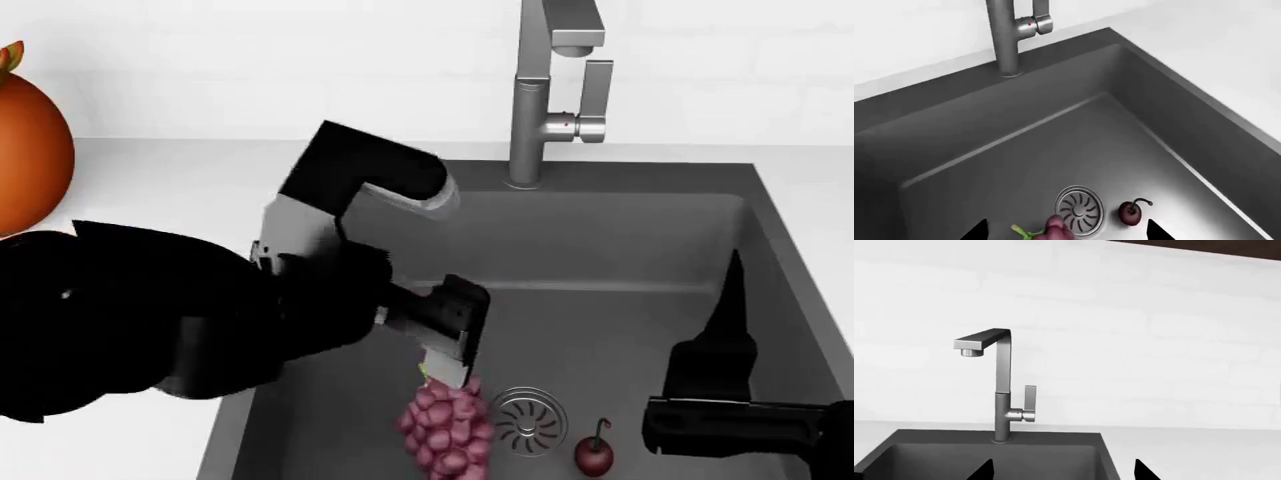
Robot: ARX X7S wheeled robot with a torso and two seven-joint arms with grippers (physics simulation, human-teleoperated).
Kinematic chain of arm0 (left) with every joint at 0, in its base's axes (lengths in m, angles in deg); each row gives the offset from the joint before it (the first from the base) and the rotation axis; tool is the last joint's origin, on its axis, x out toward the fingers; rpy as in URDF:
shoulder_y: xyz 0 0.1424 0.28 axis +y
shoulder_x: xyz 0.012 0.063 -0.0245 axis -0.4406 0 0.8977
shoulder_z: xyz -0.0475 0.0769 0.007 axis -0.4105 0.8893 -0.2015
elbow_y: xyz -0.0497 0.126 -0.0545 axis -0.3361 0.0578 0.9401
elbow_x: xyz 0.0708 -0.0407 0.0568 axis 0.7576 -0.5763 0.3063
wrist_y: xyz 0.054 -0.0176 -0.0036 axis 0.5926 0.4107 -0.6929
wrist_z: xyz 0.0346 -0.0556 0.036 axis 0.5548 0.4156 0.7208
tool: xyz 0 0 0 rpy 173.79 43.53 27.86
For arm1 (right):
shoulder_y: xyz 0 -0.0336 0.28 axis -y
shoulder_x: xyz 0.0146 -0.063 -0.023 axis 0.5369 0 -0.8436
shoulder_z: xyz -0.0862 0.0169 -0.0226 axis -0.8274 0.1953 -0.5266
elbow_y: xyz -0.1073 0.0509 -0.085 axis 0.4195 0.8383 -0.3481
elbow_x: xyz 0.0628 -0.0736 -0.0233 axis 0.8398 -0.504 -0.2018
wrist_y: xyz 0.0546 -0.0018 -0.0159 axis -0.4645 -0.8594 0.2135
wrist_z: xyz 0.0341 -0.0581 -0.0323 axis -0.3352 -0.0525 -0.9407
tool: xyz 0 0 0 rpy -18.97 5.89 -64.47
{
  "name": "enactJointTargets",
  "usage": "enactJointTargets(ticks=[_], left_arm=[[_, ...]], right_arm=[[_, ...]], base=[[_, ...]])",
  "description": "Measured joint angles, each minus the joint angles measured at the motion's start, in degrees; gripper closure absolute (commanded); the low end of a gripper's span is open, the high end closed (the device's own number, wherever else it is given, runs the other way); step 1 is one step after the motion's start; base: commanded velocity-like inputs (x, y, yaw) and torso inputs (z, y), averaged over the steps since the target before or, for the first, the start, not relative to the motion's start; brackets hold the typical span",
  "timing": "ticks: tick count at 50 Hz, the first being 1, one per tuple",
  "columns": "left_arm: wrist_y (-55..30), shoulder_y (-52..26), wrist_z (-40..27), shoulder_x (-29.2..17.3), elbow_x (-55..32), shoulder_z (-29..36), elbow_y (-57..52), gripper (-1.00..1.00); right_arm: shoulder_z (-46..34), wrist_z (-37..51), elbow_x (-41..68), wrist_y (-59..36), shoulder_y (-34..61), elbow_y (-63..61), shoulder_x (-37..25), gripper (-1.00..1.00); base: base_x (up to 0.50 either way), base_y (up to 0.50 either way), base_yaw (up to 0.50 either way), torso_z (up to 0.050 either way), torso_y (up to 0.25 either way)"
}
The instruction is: There is a mixed pile of frozen fruits and vegetables on the counter. Locate all the frozen vegetables and place the items in a bowl on the counter. Take all the frozen fruits and defrost them in a running sink.
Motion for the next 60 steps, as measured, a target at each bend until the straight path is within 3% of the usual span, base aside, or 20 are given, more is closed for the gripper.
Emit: enactJointTargets(ticks=[9, 18, 31, 39, 48, 60], left_arm=[[5.64, 0.17, -12.94, -14.04, -0.1, -4.66, -21.29, -1.0], [12.41, 3.62, -20.07, -27.49, 1.95, -8.62, -37.21, -1.0], [21.1, 9.8, -26.44, -45.89, 6.37, -11.9, -53.78, -1.0], [28.32, 15.41, -26.92, -56.64, 9.54, -11.77, -60.73, -1.0], [35.73, 21.25, -26.93, -65.38, 15.15, -9.75, -65.81, -1.0], [40.76, 24.64, -26.52, -70.89, 18.69, -8.65, -69.19, -1.0]], right_arm=[[0.44, 0.8, 1.63, 0.24, 0.64, -1.14, -0.76, -1.0], [-1.04, 0.51, 1.13, 0.3, 1.38, -1.37, -0.22, -1.0], [-2.24, 0.05, 2.09, 0.78, 2.03, -1.44, 0.34, -1.0], [-2.77, -0.28, 2.58, 1.2, 2.4, -2.3, 0.62, -1.0], [-3.45, -1.12, -0.29, 1.07, 2.45, -3.91, 0.3, -1.0], [-3.49, -1.69, -1.86, 1.57, 2.3, -4.65, 0.17, -1.0]], base=[[0.0, 0.0, 0.0, 0.0, 0.0], [0.0, 0.0, 0.0, 0.0, 0.0], [0.0, 0.0, 0.0, 0.0, 0.0], [0.0, 0.0, 0.0, 0.0, 0.0], [0.0, 0.0, 0.0, 0.0, 0.0], [0.02, 0.39, 0.0, 0.0, 0.0]])
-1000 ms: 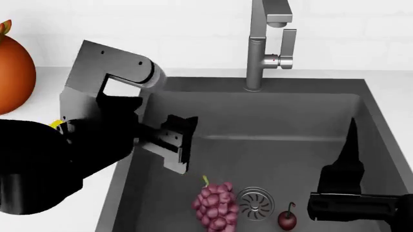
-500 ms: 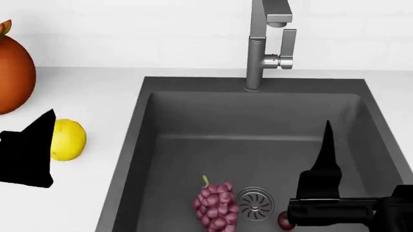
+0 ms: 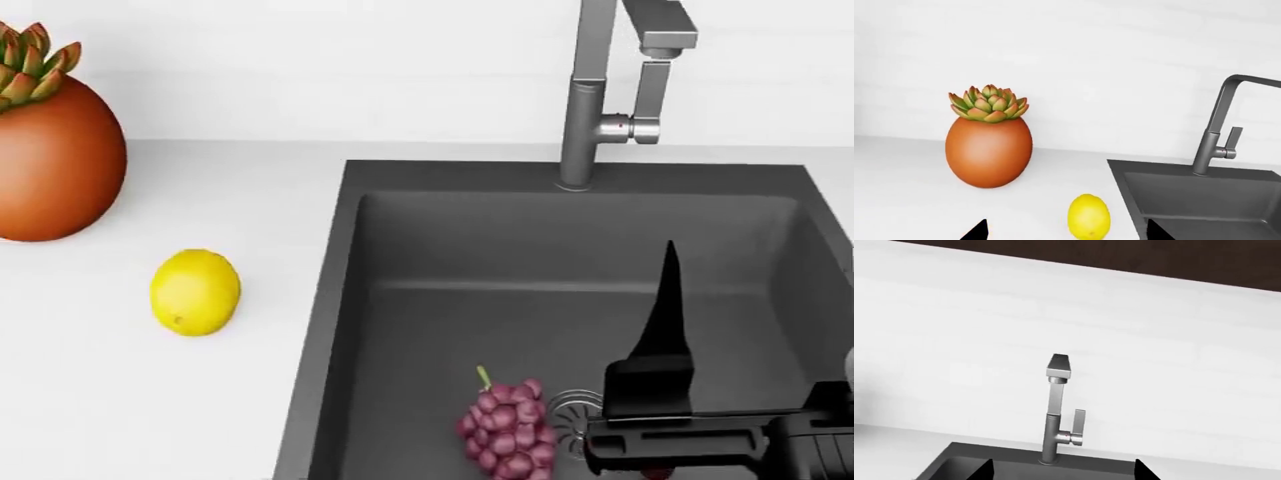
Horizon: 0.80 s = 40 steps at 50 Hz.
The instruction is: There is a mixed pile of frozen fruits and vegetables on the counter. Locate all the frozen vegetables and place the items in a bowl on the counter. Take all the frozen fruits and defrost them in a running sink.
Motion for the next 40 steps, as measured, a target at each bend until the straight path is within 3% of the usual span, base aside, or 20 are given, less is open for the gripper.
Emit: enactJointTargets(ticks=[12, 29, 40], left_arm=[[0.57, 0.25, -0.62, -2.83, 0.95, -0.47, -2.28, -1.0], [0.1, 0.56, -1.43, -2.87, 1.64, -0.7, -3.51, -1.0], [0.72, 1.43, -1.6, -2.95, 2.59, -0.19, -3.7, -1.0]], right_arm=[[-0.68, -0.18, -0.92, 0.17, -0.17, -0.12, 0.11, -1.0], [-1.27, -0.63, -1.72, 0.49, -0.72, 0.04, 0.06, -1.0], [-1.5, -1.08, -2.32, 0.73, -1.52, 0.26, 0.03, -1.0]], base=[[0.02, 0.5, 0.0, 0.0, 0.0], [0.03, 0.5, 0.0, 0.0, 0.0], [0.1, 0.13, 0.0, 0.0, 0.0]])
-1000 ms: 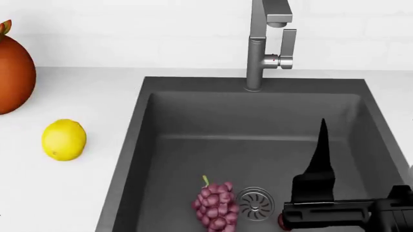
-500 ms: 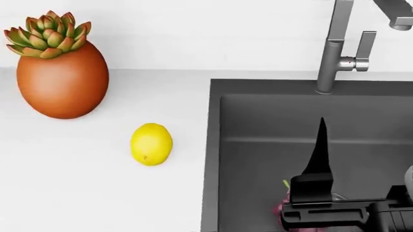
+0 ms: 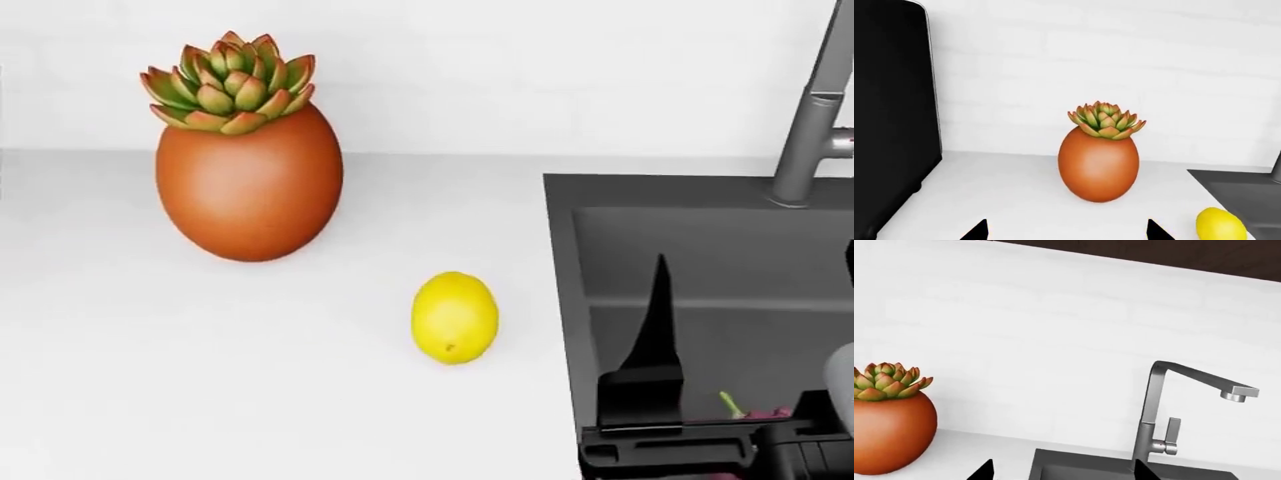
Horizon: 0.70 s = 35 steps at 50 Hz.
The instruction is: There is a mixed pile of frozen fruits and vegetables on the counter. Locate all the frozen vegetables and place the items in a bowl on the counter. Take all the frozen fruits and defrost them in a running sink.
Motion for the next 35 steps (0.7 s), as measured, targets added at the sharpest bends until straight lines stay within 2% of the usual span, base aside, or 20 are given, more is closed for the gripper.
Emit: enactJointTargets(ticks=[14, 35], left_arm=[[1.5, 1.35, 0.19, -0.67, 1.35, 0.97, -0.37, -1.0], [3.2, 3.39, 1.42, -0.67, 0.8, 2.45, -0.89, -1.0]], right_arm=[[-3.85, -0.55, -1.95, -1.05, 1.81, 1.38, 1.02, -1.0], [-20.51, -6.77, -0.11, -7.94, 20.54, 16.44, 10.12, -1.0]], base=[[0.06, 0.06, 0.0, 0.0, 0.001], [0.0, 0.0, 0.0, 0.0, 0.0]])
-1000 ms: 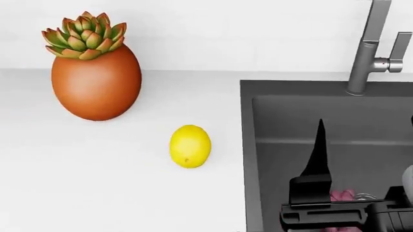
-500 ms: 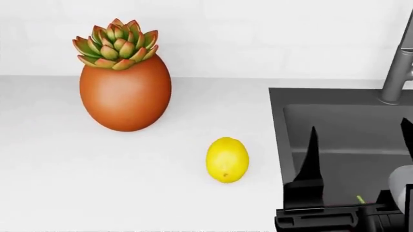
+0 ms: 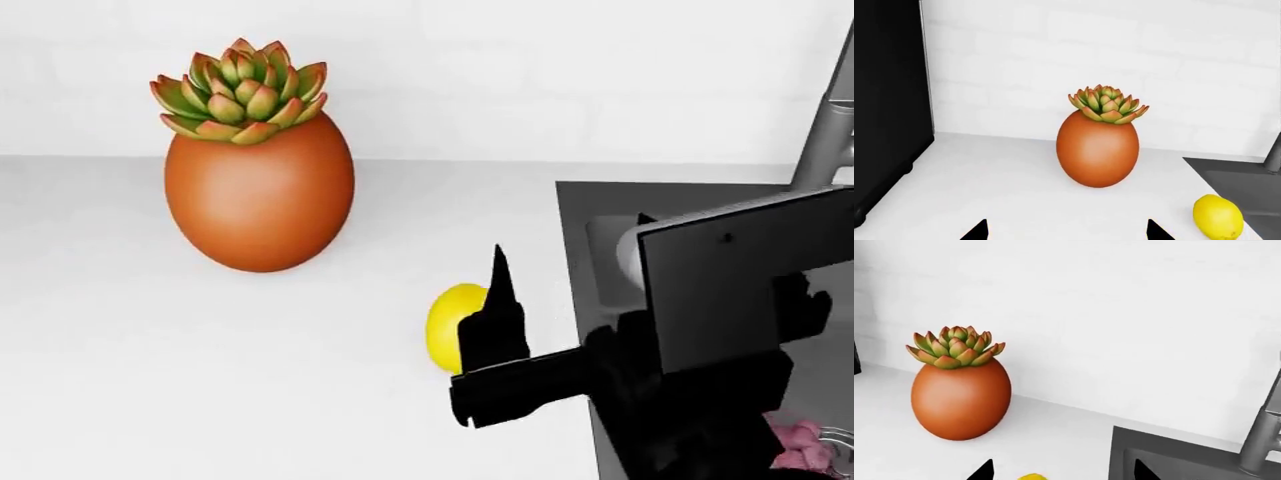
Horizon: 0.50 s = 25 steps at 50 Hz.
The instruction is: There is a mixed pile of frozen fruits and vegetables on the counter. Locate all the frozen vegetables and place the items in a bowl on the counter. Take all the frozen fruits and defrost them in a running sink.
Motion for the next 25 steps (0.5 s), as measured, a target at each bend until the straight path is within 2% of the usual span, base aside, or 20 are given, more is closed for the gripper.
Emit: enactJointTargets(ticks=[16, 25], left_arm=[[3.32, 2.55, -0.5, 0.0, 2.92, 2.33, 0.35, -1.0], [7.36, 6.55, -3.34, 0.0, 10.41, 6.27, -0.49, -1.0]], right_arm=[[-14.32, -9.98, -9.98, 0.62, 4.54, 12.88, 6.43, -1.0], [-18.92, -13.24, -14.06, 1.78, 5.07, 17.84, 8.4, -1.0]], base=[[0.0, 0.0, 0.0, 0.0, 0.0], [0.0, 0.0, 0.0, 0.0, 0.0]])
